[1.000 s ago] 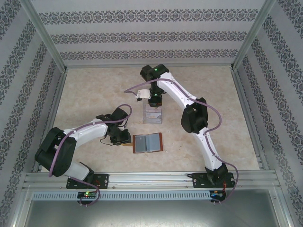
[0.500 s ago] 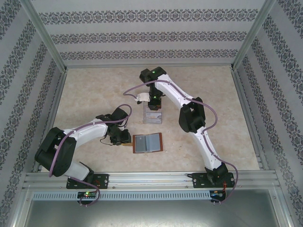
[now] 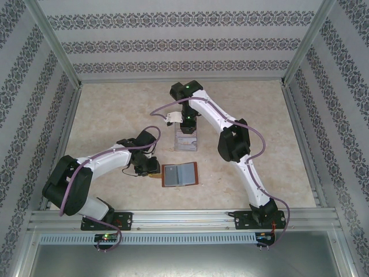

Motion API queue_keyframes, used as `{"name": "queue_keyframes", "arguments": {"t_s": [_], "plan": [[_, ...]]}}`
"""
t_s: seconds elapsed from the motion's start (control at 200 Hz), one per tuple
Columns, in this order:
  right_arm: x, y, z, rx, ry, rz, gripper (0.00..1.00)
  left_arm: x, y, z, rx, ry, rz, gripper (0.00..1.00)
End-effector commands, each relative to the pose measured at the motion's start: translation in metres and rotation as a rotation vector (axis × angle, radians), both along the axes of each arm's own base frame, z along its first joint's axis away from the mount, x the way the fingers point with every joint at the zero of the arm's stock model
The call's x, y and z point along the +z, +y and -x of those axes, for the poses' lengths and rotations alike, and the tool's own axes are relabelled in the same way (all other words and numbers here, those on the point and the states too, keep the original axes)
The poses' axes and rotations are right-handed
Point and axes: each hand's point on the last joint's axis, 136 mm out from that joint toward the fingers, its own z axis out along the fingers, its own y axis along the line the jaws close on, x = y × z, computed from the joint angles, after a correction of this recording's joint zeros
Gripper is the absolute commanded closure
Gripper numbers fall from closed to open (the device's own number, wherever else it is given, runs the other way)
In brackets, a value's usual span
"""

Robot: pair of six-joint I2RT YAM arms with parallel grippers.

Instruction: Take the credit cards out of the card holder

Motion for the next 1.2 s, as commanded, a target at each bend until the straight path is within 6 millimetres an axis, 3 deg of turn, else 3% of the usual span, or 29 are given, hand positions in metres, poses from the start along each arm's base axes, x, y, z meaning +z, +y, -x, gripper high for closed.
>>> {"name": "queue_keyframes", "arguments": {"t_s": [0.0, 0.275, 0.669, 0.894, 1.194], "plan": [[0.032, -0.009, -0.010, -0.037, -0.079, -0.012, 0.84, 0.009, 0.003, -0.004, 0.027, -0.004, -0.001, 0.77], [0.047, -0.007, -0.005, -0.116, -0.092, -0.053, 0.83, 0.012, 0.001, -0.006, 0.023, -0.021, 0.010, 0.77], [0.052, 0.010, 0.017, -0.400, -0.072, -0.238, 0.84, 0.013, -0.009, -0.013, 0.006, -0.033, 0.060, 0.78], [0.038, 0.011, 0.048, -0.482, -0.046, -0.226, 0.84, 0.008, -0.014, -0.011, -0.011, -0.021, 0.078, 0.78], [0.038, 0.033, 0.077, -0.565, -0.039, -0.246, 0.85, -0.006, -0.013, -0.004, -0.031, 0.006, 0.075, 0.79]]}}
